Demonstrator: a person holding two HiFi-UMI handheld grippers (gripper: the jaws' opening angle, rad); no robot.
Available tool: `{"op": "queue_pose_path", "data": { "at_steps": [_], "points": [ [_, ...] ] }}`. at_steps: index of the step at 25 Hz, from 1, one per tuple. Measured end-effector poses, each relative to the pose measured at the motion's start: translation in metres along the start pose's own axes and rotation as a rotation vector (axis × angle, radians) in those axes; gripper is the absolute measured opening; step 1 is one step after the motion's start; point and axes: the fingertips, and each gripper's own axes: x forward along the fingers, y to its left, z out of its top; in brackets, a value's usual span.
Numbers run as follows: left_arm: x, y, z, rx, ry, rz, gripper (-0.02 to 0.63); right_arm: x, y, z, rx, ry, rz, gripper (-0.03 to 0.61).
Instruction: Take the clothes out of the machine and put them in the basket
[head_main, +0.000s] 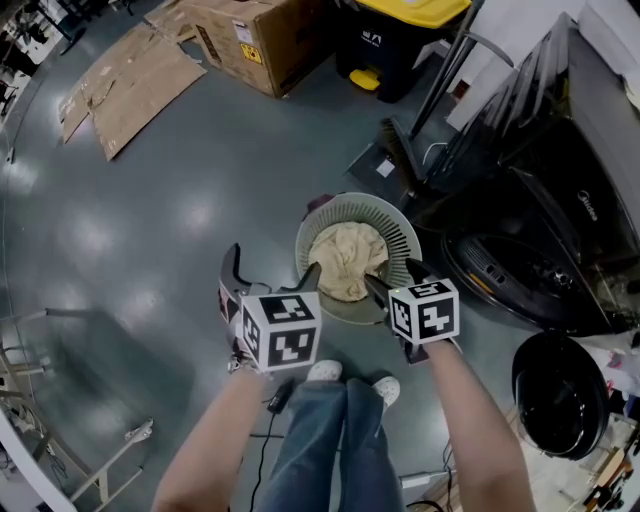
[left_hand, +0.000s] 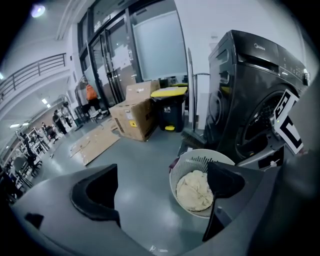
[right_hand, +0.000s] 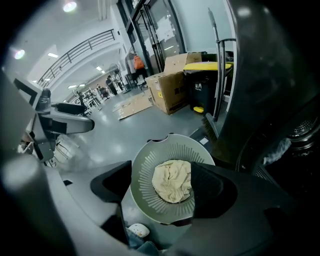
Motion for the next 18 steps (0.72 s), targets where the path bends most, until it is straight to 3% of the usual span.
{"op": "queue_pose_path", "data": {
  "at_steps": [7, 18],
  "points": [
    [0.018, -0.041, -0.017, 0.033, 0.031, -0.056, 0.565, 0.002, -0.024, -0.025, 0.133, -0.048, -0.009, 0.351],
    [0.047, -0.119, -0.055, 0.099, 0.082, -0.149, 0.553, -0.004, -0.074, -0.110, 0.277, -0.059, -0.110, 0.350]
  ]
}}
